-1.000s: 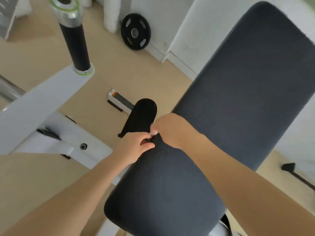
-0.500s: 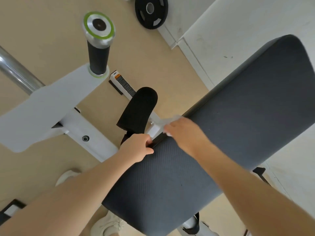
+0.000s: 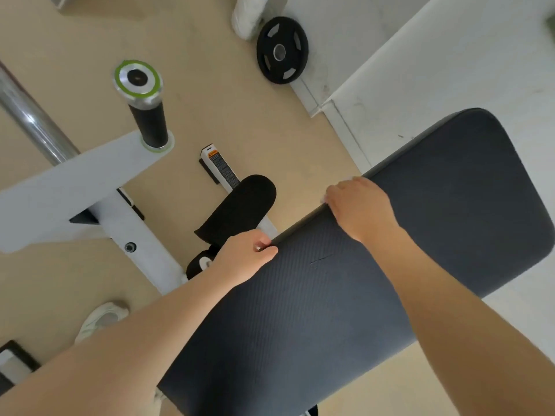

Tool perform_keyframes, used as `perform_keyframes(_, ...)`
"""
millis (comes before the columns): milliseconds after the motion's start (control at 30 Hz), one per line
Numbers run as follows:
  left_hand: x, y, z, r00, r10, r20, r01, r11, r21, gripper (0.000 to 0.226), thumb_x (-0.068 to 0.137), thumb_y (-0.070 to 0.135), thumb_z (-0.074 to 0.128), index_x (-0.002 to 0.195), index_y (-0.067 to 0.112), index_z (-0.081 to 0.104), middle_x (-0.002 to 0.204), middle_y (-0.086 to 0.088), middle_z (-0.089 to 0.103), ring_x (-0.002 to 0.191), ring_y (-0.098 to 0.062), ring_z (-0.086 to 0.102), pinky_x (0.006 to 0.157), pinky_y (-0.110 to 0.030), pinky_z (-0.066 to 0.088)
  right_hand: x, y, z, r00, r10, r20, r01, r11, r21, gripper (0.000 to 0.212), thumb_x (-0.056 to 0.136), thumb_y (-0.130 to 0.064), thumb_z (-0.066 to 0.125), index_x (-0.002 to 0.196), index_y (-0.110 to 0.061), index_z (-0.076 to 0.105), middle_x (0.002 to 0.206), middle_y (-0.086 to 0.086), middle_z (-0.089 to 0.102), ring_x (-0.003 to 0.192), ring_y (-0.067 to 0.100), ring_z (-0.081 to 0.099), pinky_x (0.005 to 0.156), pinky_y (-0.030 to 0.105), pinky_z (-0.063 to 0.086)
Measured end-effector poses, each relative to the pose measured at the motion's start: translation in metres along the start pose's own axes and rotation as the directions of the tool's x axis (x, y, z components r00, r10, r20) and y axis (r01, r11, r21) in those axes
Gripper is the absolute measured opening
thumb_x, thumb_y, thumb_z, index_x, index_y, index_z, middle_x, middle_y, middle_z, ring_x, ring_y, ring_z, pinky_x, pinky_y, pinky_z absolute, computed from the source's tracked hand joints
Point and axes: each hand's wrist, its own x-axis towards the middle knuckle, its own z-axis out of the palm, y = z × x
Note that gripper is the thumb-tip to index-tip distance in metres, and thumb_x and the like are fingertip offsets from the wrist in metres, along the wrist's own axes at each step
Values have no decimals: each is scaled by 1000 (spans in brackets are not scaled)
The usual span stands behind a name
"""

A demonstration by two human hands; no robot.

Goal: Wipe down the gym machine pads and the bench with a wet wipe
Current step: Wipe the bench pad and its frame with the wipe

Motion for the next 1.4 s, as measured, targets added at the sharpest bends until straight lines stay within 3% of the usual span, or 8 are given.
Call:
perform_keyframes(167, 1, 13, 8, 991, -88, -98, 90, 996, 13, 24, 91, 26, 56, 108, 11, 59, 105, -4, 65, 97, -15, 60, 86, -26, 45, -11, -41, 0, 977, -212, -2, 212, 976, 43, 27, 95, -16, 35, 87, -13, 60, 76, 2, 62, 74, 23, 58, 75, 35, 39)
perform_keyframes(333, 11, 30, 0, 997, -62, -43, 63, 998, 31, 21, 91, 17, 54, 109, 11, 60, 108, -6, 65, 100, -17, 61, 88, -25, 44, -7, -28, 7, 921, -390, 3, 385, 908, 163, 25, 98, -27, 38, 106, -16, 59, 102, 1, 64, 98, 21, 57, 94, 37, 39)
perform_keyframes(633, 71, 101, -23, 984, 105, 146, -84, 986, -145, 25, 92, 28, 52, 115, 22, 57, 101, 14, 56, 89, 2, 53, 64, -2, 39, 28, 98, -31, 970, 163, -182, -164, 986, 8, 25, 75, -9, 60, 50, -10, 56, 46, 5, 54, 47, 26, 54, 61, 29, 47)
perform_keyframes(833, 92, 133, -15, 989, 90, 114, -72, 985, -154, 29, 89, 31, 56, 115, 19, 56, 93, 11, 58, 80, 1, 54, 66, -8, 40, 15, 74, -12, 984, -176, -35, 179, 978, 110, 6, 65, -16, 70, 65, -16, 64, 60, -1, 64, 62, 23, 62, 74, 30, 51)
perform_keyframes(933, 92, 137, -9, 993, 67, 95, -52, 986, -160, 30, 90, 32, 55, 118, 20, 55, 99, 9, 58, 85, -1, 54, 70, -9, 39, 27, 115, -23, 978, -206, -18, 207, 976, 72, 32, 91, -27, 38, 90, -13, 67, 82, 2, 69, 83, 27, 64, 82, 35, 48)
perform_keyframes(1167, 140, 213, -1, 965, 259, 36, -252, 959, -129, 38, 92, 33, 51, 129, 25, 50, 119, 9, 53, 98, -3, 51, 85, -19, 38, 42, 214, -45, 959, 211, -190, -164, 958, 234, 33, 98, -25, 32, 103, -10, 61, 101, 9, 66, 92, 31, 58, 77, 32, 40)
perform_keyframes(1300, 167, 269, 11, 876, 472, -101, -467, 882, 68, 42, 93, 33, 48, 130, 15, 49, 125, -1, 52, 110, -15, 50, 95, -28, 38, 16, 241, -26, 805, 569, -165, -325, 657, 680, 31, 98, -29, 38, 82, -13, 60, 75, 2, 63, 76, 23, 58, 70, 35, 46)
perform_keyframes(1400, 177, 292, 16, 802, 589, -97, -555, 796, 241, 44, 94, 31, 47, 134, 13, 45, 130, -7, 49, 114, -22, 50, 98, -39, 40, -25, 245, -2, 722, 687, -77, -457, 558, 693, 34, 98, -31, 37, 67, -21, 47, 59, -4, 48, 67, 23, 52, 59, 32, 36)
